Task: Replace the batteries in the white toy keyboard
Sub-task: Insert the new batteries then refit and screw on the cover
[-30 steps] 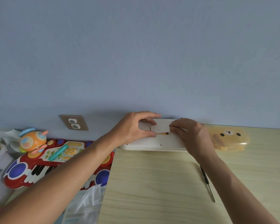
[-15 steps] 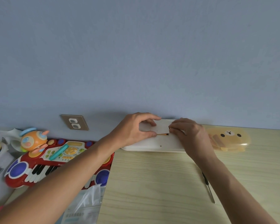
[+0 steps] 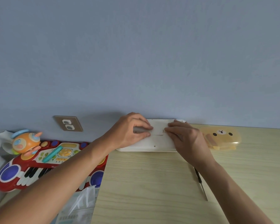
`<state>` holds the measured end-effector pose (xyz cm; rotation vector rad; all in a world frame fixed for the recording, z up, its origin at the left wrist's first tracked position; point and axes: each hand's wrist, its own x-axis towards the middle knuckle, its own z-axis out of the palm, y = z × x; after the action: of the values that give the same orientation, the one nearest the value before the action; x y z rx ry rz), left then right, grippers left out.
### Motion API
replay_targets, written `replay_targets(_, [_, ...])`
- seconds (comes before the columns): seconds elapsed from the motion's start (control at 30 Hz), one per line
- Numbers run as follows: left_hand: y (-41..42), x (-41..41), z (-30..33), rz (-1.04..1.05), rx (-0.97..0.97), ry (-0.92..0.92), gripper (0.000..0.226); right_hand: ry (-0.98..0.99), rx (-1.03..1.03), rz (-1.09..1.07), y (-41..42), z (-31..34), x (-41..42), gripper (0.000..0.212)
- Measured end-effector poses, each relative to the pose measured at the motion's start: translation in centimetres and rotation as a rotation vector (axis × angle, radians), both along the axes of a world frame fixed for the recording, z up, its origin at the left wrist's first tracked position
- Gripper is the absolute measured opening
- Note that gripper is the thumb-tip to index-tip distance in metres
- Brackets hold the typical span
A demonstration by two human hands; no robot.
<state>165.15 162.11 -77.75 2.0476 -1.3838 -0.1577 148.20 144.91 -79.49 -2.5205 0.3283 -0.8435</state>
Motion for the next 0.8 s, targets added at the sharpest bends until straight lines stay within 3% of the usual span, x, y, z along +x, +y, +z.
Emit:
replay_targets(0.43, [-0.5, 0.1, 0.0, 0.014, 0.016, 0.012, 0.019, 0.085, -0.026, 0.046, 0.1, 0.6, -1.0, 0.018])
replay_targets(0.57, [-0.6, -0.1, 0.2, 0.010, 0.023, -0.029, 0.017, 0.089, 0.041, -0.068, -0.9, 2.2, -3.7, 0.014])
replay_targets(0.67, [-1.0, -0.4, 0.3, 0.023, 0.012, -0.027, 0.020, 0.249, 0.141, -0.149, -1.4, 3.5, -6.3, 0.012])
replay_targets(0.8, [-2.1, -1.3, 0.2, 0.041, 0.056, -0.049, 0.051, 0.502, 0.183, -0.248, -0.8, 4.1, -8.5, 0.027])
